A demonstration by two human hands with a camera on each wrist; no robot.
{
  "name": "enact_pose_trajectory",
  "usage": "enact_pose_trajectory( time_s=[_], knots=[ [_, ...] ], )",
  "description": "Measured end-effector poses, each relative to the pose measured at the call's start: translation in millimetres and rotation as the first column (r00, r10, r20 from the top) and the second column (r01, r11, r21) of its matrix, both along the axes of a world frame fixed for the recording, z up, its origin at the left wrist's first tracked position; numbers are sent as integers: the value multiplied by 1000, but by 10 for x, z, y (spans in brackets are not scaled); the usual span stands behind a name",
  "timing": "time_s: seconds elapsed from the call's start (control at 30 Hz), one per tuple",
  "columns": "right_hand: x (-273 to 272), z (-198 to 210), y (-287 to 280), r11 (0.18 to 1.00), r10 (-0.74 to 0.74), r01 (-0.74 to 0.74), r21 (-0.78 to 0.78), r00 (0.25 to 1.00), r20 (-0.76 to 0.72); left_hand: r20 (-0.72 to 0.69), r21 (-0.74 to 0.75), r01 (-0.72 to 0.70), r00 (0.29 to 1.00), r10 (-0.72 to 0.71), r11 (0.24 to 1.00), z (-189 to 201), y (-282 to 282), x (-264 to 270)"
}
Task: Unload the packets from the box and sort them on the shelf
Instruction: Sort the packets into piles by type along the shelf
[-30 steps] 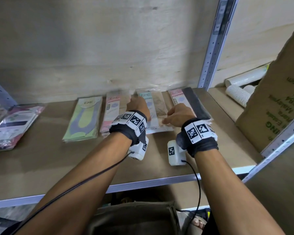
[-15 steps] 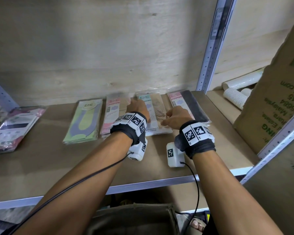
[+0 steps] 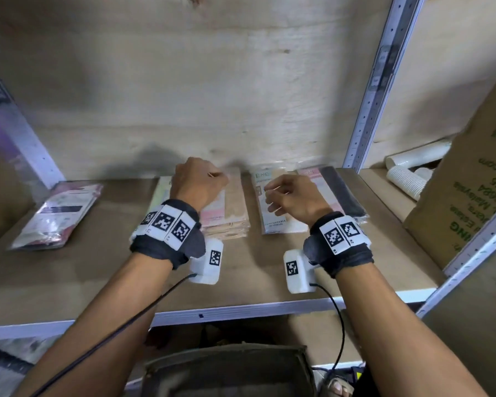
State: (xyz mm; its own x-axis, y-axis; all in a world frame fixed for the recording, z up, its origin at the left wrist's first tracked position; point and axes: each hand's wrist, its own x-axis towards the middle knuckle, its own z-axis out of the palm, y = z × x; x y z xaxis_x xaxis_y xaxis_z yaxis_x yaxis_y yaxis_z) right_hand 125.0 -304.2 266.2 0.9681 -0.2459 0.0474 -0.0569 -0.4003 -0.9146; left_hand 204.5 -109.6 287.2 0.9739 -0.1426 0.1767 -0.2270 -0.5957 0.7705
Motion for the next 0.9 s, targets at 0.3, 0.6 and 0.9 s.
enact_pose_trajectory(
  time_s=[0.3, 0.6, 0.9],
  knots=[
    [62, -66, 889, 969, 191, -184, 164, 981, -29, -205, -373, -266, 958, 201, 889, -490, 1605, 130],
    [704, -33, 2053, 917, 369, -355, 184, 928, -48, -135, -133, -498, 865, 482, 857, -423, 2804, 434],
    [1303, -264, 3121, 828, 534, -445, 340, 813, -235, -162, 242, -462, 848, 505, 853, -484, 3289, 566]
  ],
)
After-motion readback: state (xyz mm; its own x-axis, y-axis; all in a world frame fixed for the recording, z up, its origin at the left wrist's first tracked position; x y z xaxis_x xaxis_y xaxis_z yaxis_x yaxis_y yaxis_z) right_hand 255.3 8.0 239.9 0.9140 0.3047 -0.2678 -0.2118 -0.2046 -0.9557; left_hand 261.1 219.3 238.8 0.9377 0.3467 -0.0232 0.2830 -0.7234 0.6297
